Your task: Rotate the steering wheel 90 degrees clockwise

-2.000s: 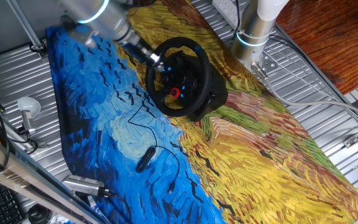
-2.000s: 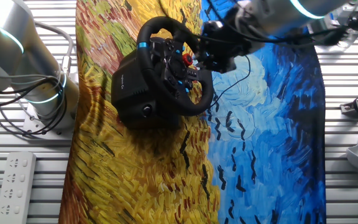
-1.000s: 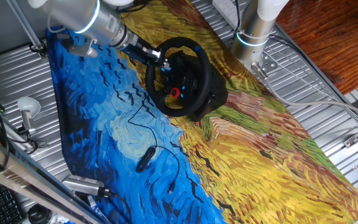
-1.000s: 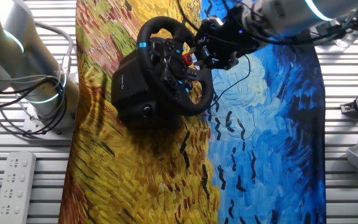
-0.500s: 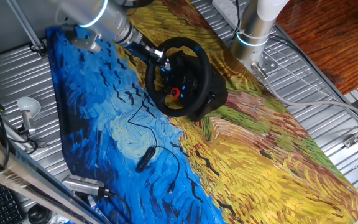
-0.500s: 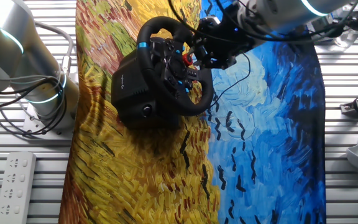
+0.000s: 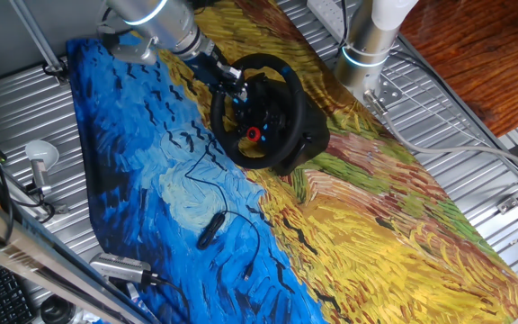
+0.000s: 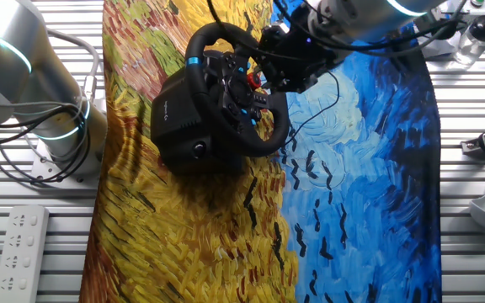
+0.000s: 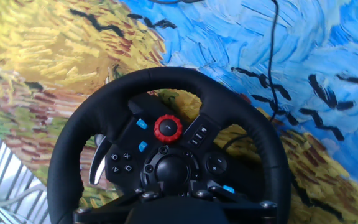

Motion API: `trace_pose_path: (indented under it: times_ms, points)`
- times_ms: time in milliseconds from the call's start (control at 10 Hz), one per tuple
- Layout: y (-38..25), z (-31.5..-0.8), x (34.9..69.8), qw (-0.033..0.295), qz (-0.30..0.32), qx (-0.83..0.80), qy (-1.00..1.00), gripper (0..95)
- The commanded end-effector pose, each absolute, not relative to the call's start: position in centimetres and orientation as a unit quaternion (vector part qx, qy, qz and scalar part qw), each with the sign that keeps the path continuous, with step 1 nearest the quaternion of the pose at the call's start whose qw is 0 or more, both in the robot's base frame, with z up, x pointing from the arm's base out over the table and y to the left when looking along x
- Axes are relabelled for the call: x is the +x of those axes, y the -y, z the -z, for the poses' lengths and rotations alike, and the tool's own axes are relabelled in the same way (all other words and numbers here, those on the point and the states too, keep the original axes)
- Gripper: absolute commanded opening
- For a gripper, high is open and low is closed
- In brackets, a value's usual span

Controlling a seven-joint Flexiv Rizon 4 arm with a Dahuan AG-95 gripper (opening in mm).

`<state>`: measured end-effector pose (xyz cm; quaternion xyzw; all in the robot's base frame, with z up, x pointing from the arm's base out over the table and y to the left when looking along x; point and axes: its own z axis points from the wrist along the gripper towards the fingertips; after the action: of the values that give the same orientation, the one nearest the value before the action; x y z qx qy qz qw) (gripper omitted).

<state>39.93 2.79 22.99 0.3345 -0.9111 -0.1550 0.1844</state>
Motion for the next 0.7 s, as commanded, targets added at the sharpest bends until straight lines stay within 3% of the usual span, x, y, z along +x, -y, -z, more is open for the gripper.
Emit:
trace_pose_path:
  times_ms: [100, 700]
  points:
    - [-2.78, -23.04, 40.04, 0.188, 0.155, 0.332, 0.911, 38.0]
    - [-2.79, -23.37, 39.52, 0.205, 0.157, 0.332, 0.907, 38.0]
